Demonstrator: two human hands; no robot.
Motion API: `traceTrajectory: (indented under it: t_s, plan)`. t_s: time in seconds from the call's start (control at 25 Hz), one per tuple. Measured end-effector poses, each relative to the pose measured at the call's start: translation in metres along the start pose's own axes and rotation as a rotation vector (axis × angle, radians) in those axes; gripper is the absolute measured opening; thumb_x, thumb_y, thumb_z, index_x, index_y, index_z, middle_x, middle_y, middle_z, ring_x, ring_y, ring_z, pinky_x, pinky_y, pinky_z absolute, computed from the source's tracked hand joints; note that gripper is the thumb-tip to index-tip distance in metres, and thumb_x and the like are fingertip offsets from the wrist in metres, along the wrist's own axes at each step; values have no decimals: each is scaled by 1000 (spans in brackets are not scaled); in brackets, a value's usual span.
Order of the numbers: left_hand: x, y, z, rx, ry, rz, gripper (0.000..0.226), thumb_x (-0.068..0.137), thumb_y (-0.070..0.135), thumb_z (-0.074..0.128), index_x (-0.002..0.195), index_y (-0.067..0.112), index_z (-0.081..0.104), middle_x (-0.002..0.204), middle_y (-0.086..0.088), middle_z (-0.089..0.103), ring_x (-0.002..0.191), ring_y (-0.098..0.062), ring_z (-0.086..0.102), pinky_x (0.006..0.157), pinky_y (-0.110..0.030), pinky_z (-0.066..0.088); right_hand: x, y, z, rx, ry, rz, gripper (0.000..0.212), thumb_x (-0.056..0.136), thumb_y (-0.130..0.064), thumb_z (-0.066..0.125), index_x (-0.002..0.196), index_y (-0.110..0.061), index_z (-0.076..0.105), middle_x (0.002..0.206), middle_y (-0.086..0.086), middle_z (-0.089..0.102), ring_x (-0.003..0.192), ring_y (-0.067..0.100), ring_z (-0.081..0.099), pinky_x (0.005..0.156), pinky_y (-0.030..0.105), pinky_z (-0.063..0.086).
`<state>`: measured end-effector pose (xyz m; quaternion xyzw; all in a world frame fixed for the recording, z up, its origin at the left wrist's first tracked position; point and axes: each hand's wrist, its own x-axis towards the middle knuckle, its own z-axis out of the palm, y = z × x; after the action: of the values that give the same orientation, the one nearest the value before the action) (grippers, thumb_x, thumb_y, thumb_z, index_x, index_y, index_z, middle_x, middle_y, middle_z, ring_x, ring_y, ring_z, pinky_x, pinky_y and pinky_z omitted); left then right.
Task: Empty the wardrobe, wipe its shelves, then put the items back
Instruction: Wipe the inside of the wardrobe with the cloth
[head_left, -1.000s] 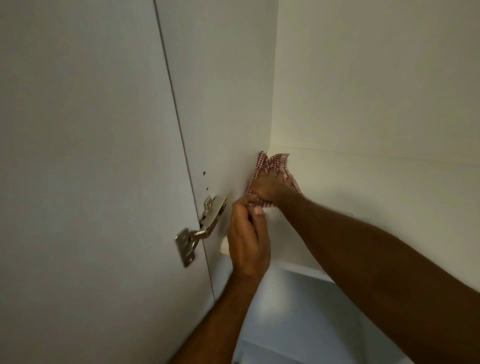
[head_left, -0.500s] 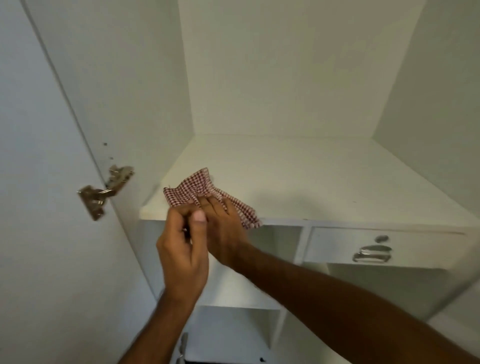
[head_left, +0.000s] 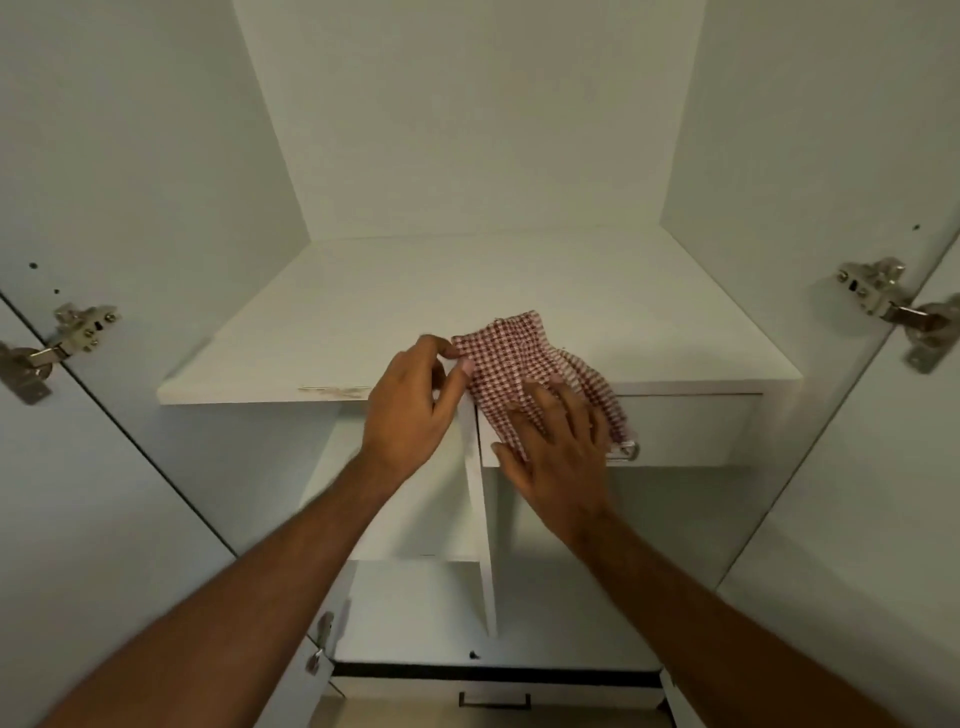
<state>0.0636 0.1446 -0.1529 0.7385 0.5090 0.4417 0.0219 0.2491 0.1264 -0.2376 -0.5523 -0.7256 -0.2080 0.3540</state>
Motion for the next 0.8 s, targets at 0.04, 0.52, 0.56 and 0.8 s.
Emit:
traceTrajectory:
  t_s: [0.04,0.52,0.56,0.8]
  plan:
    - [10,1,4,40,-26,-4,31,102,44,50,114,16,55,92,1,65,81,-16,60,70,-40,56,2,-4,1,6,-11,51,38,85,-46,69,115,-22,69,132,9,60,125,33,48,97,49,41]
    - [60,-22,35,201,-141,35,61,97,65,34,142,24,38,86,3,58,86,-19,56,74,-42,53,-48,-31,68,265,-225,304,20,96,-31,55,106,-17,66,114,18,68,107,32,66,89,17,46]
    - [59,-25,38,248,-111,51,61,97,65,33,142,24,39,89,2,59,90,-21,57,74,-41,53,-36,-32,62,231,-197,369,29,94,-33,51,97,-12,70,101,21,71,92,34,71,80,26,55]
    - [59,-31,43,332,-35,81,53,100,57,39,137,19,46,92,-6,67,90,-26,61,70,-40,52,-13,-21,45,256,83,580,53,87,-49,68,116,-7,54,115,21,59,105,35,58,91,47,55]
